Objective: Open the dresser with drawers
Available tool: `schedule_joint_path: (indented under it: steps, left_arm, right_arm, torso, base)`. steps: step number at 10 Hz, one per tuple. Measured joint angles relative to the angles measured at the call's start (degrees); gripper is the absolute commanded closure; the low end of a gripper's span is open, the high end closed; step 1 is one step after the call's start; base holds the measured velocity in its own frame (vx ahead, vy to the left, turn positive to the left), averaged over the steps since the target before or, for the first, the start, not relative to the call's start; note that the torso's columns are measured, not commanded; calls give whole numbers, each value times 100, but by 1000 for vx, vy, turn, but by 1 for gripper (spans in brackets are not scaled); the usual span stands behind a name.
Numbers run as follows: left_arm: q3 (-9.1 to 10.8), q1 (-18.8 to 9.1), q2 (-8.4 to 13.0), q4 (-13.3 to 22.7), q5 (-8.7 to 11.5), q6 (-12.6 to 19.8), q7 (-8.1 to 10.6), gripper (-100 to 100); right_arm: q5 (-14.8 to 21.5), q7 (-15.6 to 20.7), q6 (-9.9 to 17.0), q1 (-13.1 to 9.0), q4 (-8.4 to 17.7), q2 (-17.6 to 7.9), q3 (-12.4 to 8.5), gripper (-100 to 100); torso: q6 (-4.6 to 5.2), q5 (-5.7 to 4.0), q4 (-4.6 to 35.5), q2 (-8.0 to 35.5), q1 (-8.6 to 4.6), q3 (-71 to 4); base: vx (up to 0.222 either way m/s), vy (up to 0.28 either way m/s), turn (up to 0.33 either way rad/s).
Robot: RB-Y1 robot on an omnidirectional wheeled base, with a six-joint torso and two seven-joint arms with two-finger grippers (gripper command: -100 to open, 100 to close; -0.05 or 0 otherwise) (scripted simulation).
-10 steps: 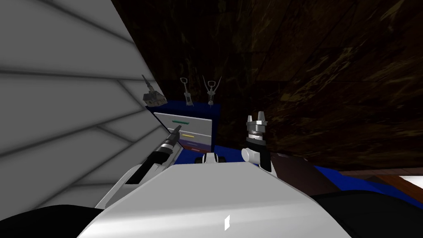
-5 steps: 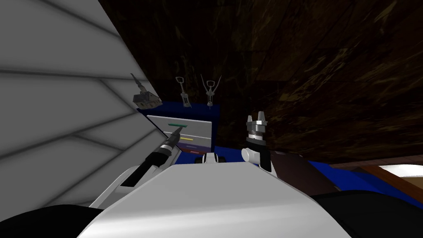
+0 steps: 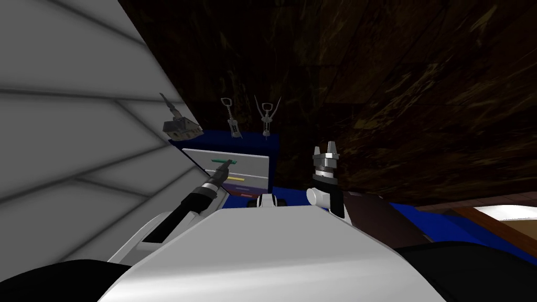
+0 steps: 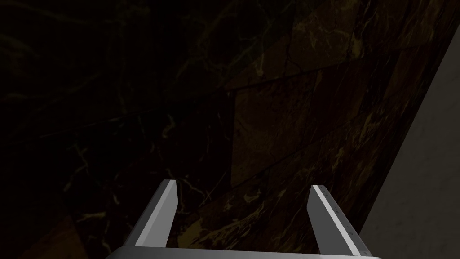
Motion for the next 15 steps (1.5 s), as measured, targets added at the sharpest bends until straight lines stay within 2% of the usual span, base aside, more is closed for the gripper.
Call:
schedule_joint_path:
  steps: [1,4,10,11,15]
  left_arm:
    - [1,-1,0,-3,0,5,2,100]
    - [44,-42,28,-121,22,-48,19,100]
    - [58,4,125,-135,73,-43,40,100]
    - [74,28,170,-134,106,-67,56,-100]
    - [683,-420,741,-128,589,458,453,-100]
  right_arm:
    - [0,0,0,-1,0,0,0,0]
    - [0,0,1,-3,1,0,0,0]
    - [0,0,0,-3,1,0,0,0]
    - [0,0,1,-3,1,0,0,0]
    - [0,0,0,-1,0,1,1,0]
  torso:
    - [-1,1,6,32,5,15]
    - [-2,36,-25,27,45,29]
    - [2,32,-36,-9,34,6]
    - [-2,37,-37,-5,49,10]
    - [3,-4,3,10,-6,2]
  base:
    - [0,0,0]
    - [-136,18,30]
    - [-155,25,21]
    - [-114,-10,-35]
    - [-37,-56,-27]
